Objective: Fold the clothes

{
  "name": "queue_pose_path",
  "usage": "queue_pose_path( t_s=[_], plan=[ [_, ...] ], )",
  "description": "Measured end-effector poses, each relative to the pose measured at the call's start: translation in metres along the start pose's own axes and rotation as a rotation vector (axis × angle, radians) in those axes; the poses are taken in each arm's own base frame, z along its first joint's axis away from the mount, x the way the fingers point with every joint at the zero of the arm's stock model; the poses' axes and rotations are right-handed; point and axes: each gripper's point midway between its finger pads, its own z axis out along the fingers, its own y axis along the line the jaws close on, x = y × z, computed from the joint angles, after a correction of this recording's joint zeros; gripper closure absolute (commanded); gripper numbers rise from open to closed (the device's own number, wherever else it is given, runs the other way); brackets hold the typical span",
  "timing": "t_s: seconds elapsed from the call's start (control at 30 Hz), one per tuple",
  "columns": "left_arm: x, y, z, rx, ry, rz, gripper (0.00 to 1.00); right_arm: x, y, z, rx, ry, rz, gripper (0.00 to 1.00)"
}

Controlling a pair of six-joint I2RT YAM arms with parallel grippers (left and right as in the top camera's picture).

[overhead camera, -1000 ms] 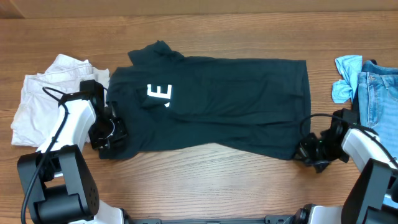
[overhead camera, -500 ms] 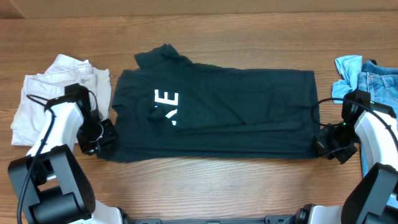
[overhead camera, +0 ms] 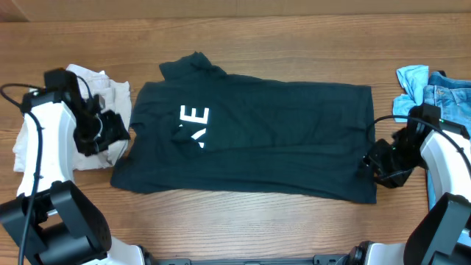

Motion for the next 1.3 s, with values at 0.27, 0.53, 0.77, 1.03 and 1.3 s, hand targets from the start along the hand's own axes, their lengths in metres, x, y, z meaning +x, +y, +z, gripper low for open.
queue_pose_path(
  t_s=[0.27, 0.53, 0.77, 1.03, 1.3],
  plan=[
    [-0.004, -0.080, 0.004, 0.167, -0.052, 0.319, 0.36, -0.021, 0.065, -0.013, -0.351, -0.081, -0.191, 0.54],
    [-0.062, -0.160, -0.050, 0.303, -0.354, 0.471, 0.26, -0.077, 0.117, -0.059, -0.573, -0.322, -0.236, 0.49],
    [-0.121, -0.199, -0.097, 0.397, -0.526, 0.448, 0.25, -0.132, 0.150, -0.116, -0.606, -0.480, -0.276, 0.42],
    [-0.166, -0.243, 0.071, 0.438, -0.269, 0.335, 0.20, -0.153, 0.148, -0.075, -0.566, -0.366, -0.233, 0.42],
    [-0.169, -0.272, 0.142, 0.437, -0.249, 0.213, 0.41, -0.136, 0.138, -0.065, -0.530, -0.290, -0.229, 0.43]
  ],
)
